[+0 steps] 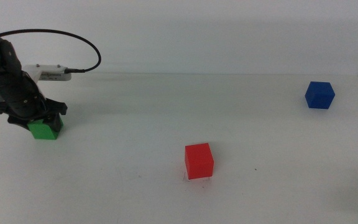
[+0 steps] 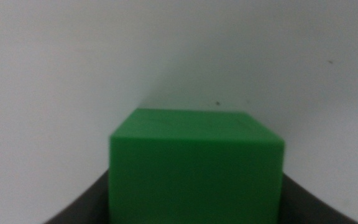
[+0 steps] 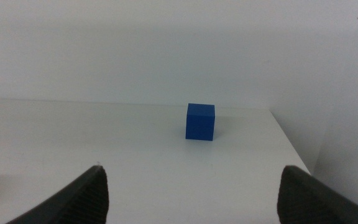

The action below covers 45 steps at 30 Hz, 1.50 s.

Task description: Stack red cubes first, then green, then blue cubes in a specific spot.

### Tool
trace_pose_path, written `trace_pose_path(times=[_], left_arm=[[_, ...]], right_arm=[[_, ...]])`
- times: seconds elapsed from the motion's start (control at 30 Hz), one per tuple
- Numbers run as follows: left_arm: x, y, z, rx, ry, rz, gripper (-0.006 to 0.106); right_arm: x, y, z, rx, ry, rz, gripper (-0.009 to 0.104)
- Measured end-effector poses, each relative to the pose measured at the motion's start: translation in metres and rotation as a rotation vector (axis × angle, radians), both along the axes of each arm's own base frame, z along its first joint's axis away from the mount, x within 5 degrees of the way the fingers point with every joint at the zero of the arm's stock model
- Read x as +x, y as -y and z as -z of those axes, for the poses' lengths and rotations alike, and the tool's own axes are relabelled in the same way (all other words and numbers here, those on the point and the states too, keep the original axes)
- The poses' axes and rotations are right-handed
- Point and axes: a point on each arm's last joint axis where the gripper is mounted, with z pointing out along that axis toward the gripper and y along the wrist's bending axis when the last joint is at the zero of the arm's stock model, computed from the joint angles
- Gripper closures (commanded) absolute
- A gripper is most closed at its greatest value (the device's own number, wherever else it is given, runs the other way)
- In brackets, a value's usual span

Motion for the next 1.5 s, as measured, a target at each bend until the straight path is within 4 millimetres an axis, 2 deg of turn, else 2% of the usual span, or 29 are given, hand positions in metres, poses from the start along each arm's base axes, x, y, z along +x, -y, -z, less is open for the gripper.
trace_pose_path(times=[0.1,0.2,0.3,0.37,0.43,0.47,0.57,0.67,0.73,0.83,1.2,1.5], left_arm=[[-0.004,0.005,-0.007,-0.033,-0.028,-0.027,0.082],[-0.013,0.027,-0.039,-0.022,-0.013,-0.049,0.102],[-0.03,0.088,-0.084,0.025,0.037,-0.068,0.102],[-0.049,0.147,-0.109,0.008,0.077,-0.093,0.102],[-0.071,0.206,-0.121,-0.022,0.104,-0.058,0.102],[-0.083,0.231,-0.124,-0.043,0.11,-0.048,0.102],[-0.111,0.285,-0.118,-0.1,0.093,-0.091,0.102],[-0.13,0.316,-0.108,-0.09,0.109,-0.115,0.102],[-0.138,0.329,-0.101,-0.077,0.118,-0.115,0.102],[-0.139,0.336,-0.093,-0.072,0.119,-0.123,0.102],[-0.129,0.339,-0.064,-0.023,0.091,-0.141,0.102],[-0.126,0.342,-0.06,-0.047,0.101,-0.139,0.102]], right_arm=[[0.0,0.0,0.0,0.0,0.0,0.0,0.002],[0.0,0.0,0.0,0.0,0.0,0.0,0.002],[0.0,0.0,0.0,0.0,0.0,0.0,0.002],[0.0,0.0,0.0,0.0,0.0,0.0,0.002],[0.0,0.0,0.0,0.0,0.0,0.0,0.002],[0.0,0.0,0.0,0.0,0.0,0.0,0.002],[0.0,0.0,0.0,0.0,0.0,0.0,0.002],[0.0,0.0,0.0,0.0,0.0,0.0,0.002],[0.0,0.0,0.0,0.0,0.0,0.0,0.002],[0.0,0.0,0.0,0.0,0.0,0.0,0.002],[0.0,0.0,0.0,0.0,0.0,-0.001,0.002],[0.0,0.0,0.0,0.0,0.0,-0.001,0.002]])
